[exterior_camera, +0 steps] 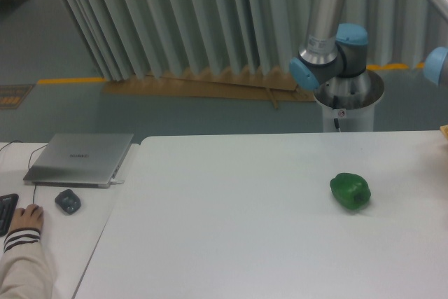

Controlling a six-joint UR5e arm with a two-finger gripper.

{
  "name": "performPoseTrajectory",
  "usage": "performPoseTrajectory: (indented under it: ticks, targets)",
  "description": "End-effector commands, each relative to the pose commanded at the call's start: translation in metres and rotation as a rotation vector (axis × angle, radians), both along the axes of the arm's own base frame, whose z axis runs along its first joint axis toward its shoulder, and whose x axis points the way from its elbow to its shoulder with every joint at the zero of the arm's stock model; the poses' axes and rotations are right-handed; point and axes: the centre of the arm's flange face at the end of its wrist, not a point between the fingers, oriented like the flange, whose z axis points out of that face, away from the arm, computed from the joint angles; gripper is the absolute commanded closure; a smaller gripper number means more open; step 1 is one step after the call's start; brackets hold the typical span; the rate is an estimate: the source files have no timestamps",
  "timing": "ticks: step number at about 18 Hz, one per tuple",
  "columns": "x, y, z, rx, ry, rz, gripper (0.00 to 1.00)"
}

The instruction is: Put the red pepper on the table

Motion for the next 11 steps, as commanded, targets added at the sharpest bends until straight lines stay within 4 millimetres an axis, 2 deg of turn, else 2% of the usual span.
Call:
performPoseTrajectory:
  ticks: [3, 7, 10, 11]
  targets:
    - [-0.009, -0.016, 0.004, 0.122, -0.042, 0.140, 0.64]
    - [-0.015, 0.004, 0.029, 0.233, -0.030, 0.357, 0.64]
    - [-0.007, 0.014, 0.071, 0.312, -0.006, 0.478, 0.64]
    - [-0.002, 0.024, 0.085, 0.340, 0.006, 0.524, 0.64]
